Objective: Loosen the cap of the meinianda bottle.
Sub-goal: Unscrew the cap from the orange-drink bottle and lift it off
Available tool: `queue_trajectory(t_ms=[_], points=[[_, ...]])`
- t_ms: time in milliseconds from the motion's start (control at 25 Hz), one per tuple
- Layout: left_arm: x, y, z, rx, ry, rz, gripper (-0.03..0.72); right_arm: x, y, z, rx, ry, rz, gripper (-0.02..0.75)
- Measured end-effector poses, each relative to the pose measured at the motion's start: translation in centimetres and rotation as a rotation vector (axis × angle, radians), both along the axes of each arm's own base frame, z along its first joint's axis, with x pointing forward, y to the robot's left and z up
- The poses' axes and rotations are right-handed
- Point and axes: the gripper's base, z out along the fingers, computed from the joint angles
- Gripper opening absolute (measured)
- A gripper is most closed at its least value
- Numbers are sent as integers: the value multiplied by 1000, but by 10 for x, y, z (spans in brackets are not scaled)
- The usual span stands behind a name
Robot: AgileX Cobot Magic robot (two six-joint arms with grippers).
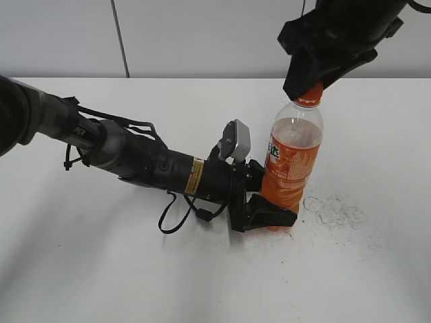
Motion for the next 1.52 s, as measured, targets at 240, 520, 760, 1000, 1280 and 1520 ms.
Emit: queue_trajectory(t_ms=[240, 520, 760, 1000, 1280, 1520], points=[[0, 0, 0, 1, -5, -3, 565, -1, 1, 1, -54, -117, 336, 276], [0, 0, 0, 0, -9, -5, 565, -2, 1, 2, -95, -211, 611, 274], [0, 0, 0, 0, -9, -5, 565, -2, 1, 2, -70, -160, 471, 383], [0, 0, 0, 1, -9, -6, 565, -2, 1, 2, -1, -20, 93, 536], [0, 0, 0, 1, -10, -6, 565, -2, 1, 2, 32, 49, -96, 312], [-1, 0, 0, 3, -11, -9, 565, -3, 1, 2, -4, -28, 111, 274]])
